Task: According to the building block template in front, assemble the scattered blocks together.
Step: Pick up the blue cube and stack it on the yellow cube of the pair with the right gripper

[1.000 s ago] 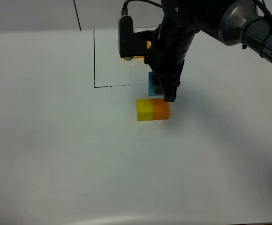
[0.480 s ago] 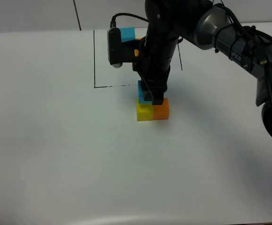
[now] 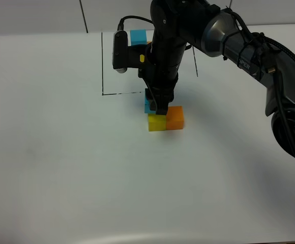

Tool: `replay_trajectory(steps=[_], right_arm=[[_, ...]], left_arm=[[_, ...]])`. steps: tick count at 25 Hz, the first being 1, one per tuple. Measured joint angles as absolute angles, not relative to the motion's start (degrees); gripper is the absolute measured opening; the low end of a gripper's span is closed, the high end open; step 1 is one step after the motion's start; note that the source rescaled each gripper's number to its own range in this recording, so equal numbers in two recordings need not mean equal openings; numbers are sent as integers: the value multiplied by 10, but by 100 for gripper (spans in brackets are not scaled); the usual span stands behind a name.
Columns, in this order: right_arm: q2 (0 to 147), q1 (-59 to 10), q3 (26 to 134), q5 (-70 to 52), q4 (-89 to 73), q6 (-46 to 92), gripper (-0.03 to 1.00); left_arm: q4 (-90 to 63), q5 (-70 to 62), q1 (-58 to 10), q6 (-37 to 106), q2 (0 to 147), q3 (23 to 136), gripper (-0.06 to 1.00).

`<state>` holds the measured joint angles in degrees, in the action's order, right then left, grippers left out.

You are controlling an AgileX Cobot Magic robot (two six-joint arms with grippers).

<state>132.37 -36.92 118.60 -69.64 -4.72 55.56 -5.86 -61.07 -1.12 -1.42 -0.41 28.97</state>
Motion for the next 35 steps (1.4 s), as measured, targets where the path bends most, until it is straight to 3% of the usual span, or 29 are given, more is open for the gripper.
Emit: replay_trajectory(steps=[35], right_arm=[[1324,-375,1169,-697,-36,581,1]], left_arm=[[-59,-611,-11,-14,-4,290,29]])
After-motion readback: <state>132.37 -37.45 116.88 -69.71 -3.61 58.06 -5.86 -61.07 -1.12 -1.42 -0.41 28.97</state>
